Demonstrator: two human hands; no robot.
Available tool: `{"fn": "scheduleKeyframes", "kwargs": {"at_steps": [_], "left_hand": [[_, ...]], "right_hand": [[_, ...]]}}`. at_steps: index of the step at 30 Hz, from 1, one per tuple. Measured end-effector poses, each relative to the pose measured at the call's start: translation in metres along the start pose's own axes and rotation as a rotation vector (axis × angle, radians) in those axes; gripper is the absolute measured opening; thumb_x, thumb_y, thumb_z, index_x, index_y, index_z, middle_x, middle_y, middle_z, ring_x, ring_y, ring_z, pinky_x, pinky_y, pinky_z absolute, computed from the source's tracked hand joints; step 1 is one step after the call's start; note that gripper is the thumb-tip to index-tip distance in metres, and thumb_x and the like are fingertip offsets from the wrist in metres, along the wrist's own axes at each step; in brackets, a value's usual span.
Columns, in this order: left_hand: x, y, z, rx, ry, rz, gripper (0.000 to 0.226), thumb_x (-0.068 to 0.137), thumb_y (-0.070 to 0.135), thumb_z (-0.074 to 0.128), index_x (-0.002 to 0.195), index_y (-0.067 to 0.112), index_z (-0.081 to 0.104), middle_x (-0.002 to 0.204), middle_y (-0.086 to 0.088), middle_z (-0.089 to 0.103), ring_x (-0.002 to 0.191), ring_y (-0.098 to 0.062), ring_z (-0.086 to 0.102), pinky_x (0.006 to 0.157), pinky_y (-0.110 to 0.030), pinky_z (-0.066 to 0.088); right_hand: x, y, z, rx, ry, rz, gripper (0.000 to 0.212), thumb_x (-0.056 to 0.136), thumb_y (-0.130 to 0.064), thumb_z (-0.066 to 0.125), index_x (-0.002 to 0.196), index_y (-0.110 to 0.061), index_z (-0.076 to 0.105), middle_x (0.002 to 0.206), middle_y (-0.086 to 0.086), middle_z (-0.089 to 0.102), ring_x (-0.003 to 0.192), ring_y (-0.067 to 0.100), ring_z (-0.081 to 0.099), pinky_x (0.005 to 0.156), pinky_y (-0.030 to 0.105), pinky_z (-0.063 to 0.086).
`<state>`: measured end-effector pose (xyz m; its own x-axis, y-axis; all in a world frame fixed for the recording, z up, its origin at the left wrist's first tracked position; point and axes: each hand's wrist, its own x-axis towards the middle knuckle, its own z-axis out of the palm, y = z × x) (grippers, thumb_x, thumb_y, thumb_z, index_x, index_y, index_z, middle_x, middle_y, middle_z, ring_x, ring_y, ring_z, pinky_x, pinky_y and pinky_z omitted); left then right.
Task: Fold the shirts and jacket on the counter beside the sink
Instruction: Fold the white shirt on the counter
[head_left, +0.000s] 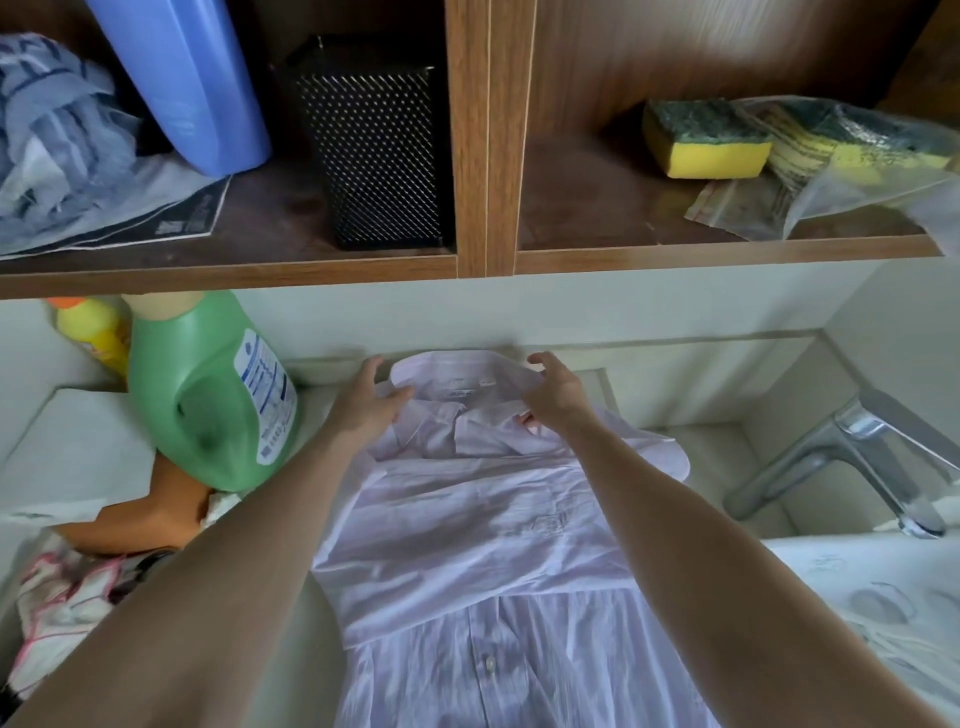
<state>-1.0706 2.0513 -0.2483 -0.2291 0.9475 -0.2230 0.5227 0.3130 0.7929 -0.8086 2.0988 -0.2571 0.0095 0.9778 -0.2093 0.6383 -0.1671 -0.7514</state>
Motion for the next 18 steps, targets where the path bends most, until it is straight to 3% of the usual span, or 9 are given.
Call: {"fn": "scheduleKeyframes", "kwargs": {"at_steps": [3,5,7,9,11,13,15,18], "left_hand": [[0.009,0.0,0.002,0.011,-0.088,-0.057,0.053,0.092,0.03,0.068,0.138,0.031,0.041,0.116,0.002,0.063,0.077,-0.029,0.075,0.059,-0.034,0.053],[0.012,0.004,0.006,0.031,-0.079,-0.074,0.051,0.09,0.013,0.064,0.135,0.029,0.046,0.111,-0.004,0.065,0.079,-0.033,0.074,0.06,-0.036,0.055],[0.01,0.011,0.008,0.092,-0.04,-0.101,0.048,0.085,0.003,0.052,0.128,0.024,0.054,0.103,-0.008,0.067,0.084,-0.038,0.072,0.062,-0.042,0.058],[0.003,0.016,0.006,0.153,-0.017,-0.116,0.029,0.086,0.008,0.051,0.113,0.014,0.06,0.093,-0.014,0.07,0.077,-0.034,0.074,0.067,-0.046,0.06],[-0.008,0.02,0.0,0.145,0.054,-0.098,0.013,0.089,0.019,0.059,0.099,0.011,0.062,0.076,-0.009,0.074,0.061,-0.021,0.074,0.063,-0.039,0.059],[-0.021,0.025,-0.009,0.122,0.182,-0.029,0.011,0.091,0.024,0.061,0.09,0.012,0.061,0.066,-0.004,0.073,0.051,-0.012,0.07,0.054,-0.03,0.053],[-0.043,0.029,-0.016,0.016,0.3,0.06,0.006,0.091,0.017,0.061,0.086,0.016,0.058,0.072,-0.003,0.073,0.048,-0.008,0.068,0.043,-0.023,0.048],[-0.091,0.014,-0.018,-0.091,0.342,0.183,0.018,0.089,0.01,0.066,0.082,0.023,0.055,0.075,0.002,0.068,0.049,-0.007,0.068,0.041,-0.024,0.052]], "right_hand": [[0.0,-0.001,-0.003,-0.045,-0.027,-0.048,0.032,0.092,-0.006,0.05,0.116,-0.016,0.068,0.098,0.007,0.071,0.075,0.019,0.069,0.062,0.022,0.05],[-0.004,-0.002,-0.008,0.132,-0.067,-0.011,0.025,0.09,0.0,0.053,0.095,-0.011,0.075,0.086,0.014,0.072,0.063,0.018,0.071,0.06,0.026,0.06],[-0.008,-0.003,-0.013,0.213,-0.06,-0.004,0.029,0.088,0.004,0.053,0.081,-0.012,0.076,0.085,0.016,0.072,0.067,0.018,0.072,0.067,0.031,0.063],[-0.014,-0.004,-0.02,0.231,-0.052,-0.039,0.026,0.088,0.003,0.057,0.081,-0.013,0.076,0.088,0.015,0.074,0.078,0.022,0.073,0.074,0.034,0.063],[-0.025,-0.01,-0.029,0.232,-0.024,-0.081,0.015,0.085,-0.005,0.069,0.083,-0.018,0.076,0.085,0.01,0.076,0.081,0.023,0.074,0.078,0.036,0.062],[-0.037,-0.014,-0.043,0.179,0.075,-0.146,0.008,0.082,-0.018,0.076,0.08,-0.026,0.074,0.077,-0.006,0.075,0.077,0.012,0.072,0.073,0.023,0.058],[-0.059,-0.018,-0.062,0.13,0.185,-0.218,0.013,0.08,-0.027,0.078,0.073,-0.034,0.07,0.065,-0.024,0.068,0.068,-0.006,0.064,0.059,0.006,0.043],[-0.101,-0.009,-0.082,0.145,0.229,-0.286,0.02,0.078,-0.024,0.08,0.069,-0.037,0.067,0.063,-0.025,0.066,0.063,-0.007,0.06,0.058,0.005,0.04]]}}
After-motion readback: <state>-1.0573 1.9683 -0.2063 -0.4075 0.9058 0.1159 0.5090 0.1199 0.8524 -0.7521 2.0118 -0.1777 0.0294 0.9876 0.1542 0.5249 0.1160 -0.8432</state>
